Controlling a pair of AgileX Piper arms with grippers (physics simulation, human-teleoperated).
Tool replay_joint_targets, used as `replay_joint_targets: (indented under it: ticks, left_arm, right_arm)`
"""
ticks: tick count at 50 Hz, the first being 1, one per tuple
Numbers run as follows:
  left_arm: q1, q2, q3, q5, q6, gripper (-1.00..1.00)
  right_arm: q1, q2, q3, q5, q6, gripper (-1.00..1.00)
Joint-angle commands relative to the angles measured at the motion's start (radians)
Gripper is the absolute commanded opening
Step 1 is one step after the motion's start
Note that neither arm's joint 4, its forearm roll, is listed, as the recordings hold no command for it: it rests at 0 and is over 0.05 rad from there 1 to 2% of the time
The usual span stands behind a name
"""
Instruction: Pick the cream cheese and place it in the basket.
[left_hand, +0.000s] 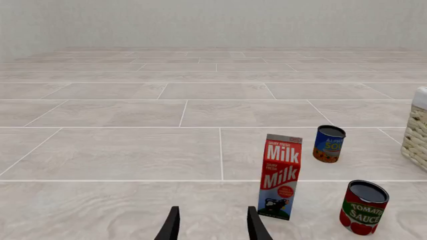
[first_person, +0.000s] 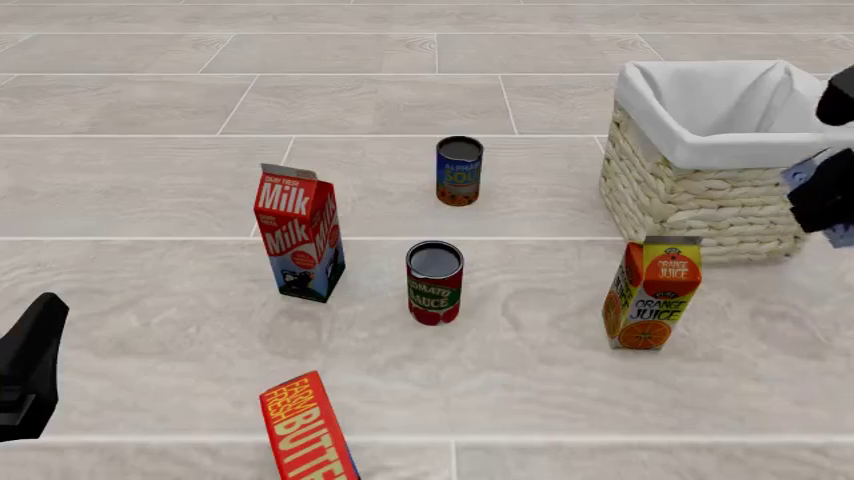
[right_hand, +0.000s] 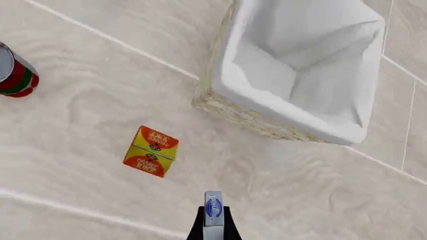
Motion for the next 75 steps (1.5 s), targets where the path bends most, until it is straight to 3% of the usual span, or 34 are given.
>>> replay_joint_targets:
  ticks: [1, 6, 7, 9, 13, 15, 17, 19, 23, 30, 36, 44, 52, 54, 57, 59, 61, 63, 75]
  left_arm:
    - [0.0, 0.0, 0.0, 0.0, 0.0, 1.0]
    - [0.0, 0.0, 0.0, 0.0, 0.0, 1.0]
    - [0.0, 0.0, 0.0, 0.0, 0.0, 1.0]
    - [0.0, 0.0, 0.0, 0.0, 0.0, 1.0]
    - [0.0, 0.0, 0.0, 0.0, 0.0, 1.0]
    - [0.0, 0.0, 0.0, 0.0, 0.0, 1.0]
    - [0.0, 0.0, 0.0, 0.0, 0.0, 1.0]
    - [0.0, 0.0, 0.0, 0.0, 0.0, 1.0]
    - [0.0, 0.0, 0.0, 0.0, 0.0, 1.0]
    - [0.0, 0.0, 0.0, 0.0, 0.0, 1.0]
    - [0.0, 0.0, 0.0, 0.0, 0.0, 1.0]
    - [0.0, 0.0, 0.0, 0.0, 0.0, 1.0]
    - [0.0, 0.0, 0.0, 0.0, 0.0, 1.0]
    - [0.0, 0.0, 0.0, 0.0, 0.0, 1.0]
    - [0.0, 0.0, 0.0, 0.0, 0.0, 1.0]
    - [0.0, 0.0, 0.0, 0.0, 0.0, 1.0]
    - [0.0, 0.0, 0.0, 0.0, 0.0, 1.0]
    - [0.0, 0.0, 0.0, 0.0, 0.0, 1.0]
    - [0.0, 0.0, 0.0, 0.0, 0.0, 1.0]
  right_arm:
    - [0.086, -0.034, -0.188, 0.004, 0.279, -1.0]
    - [0.084, -0.02, -0.237, -0.022, 0.31, -1.0]
    - [0.104, -0.023, -0.266, -0.029, 0.345, -1.0]
    - [0.104, -0.018, -0.274, -0.031, 0.358, -1.0]
    - [0.094, 0.009, -0.3, -0.062, 0.351, -1.0]
    - [0.083, 0.022, -0.329, -0.085, 0.386, -1.0]
    - [0.075, 0.038, -0.335, -0.109, 0.379, -1.0]
    - [0.084, 0.042, -0.343, -0.137, 0.434, -1.0]
    - [0.073, 0.078, -0.365, -0.195, 0.488, -1.0]
    - [0.063, 0.158, -0.365, -0.261, 0.491, -1.0]
    - [0.036, 0.211, -0.385, -0.311, 0.549, -1.0]
    - [0.027, 0.295, -0.409, -0.332, 0.541, -1.0]
    - [-0.023, 0.423, -0.528, -0.298, 0.543, -1.0]
    - [-0.035, 0.451, -0.551, -0.282, 0.514, -1.0]
    - [-0.033, 0.469, -0.569, -0.275, 0.528, -1.0]
    - [-0.043, 0.507, -0.594, -0.242, 0.479, -1.0]
    - [-0.033, 0.52, -0.605, -0.234, 0.49, -1.0]
    - [-0.052, 0.553, -0.63, -0.215, 0.458, -1.0]
    - [-0.063, 0.627, -0.702, -0.169, 0.437, -1.0]
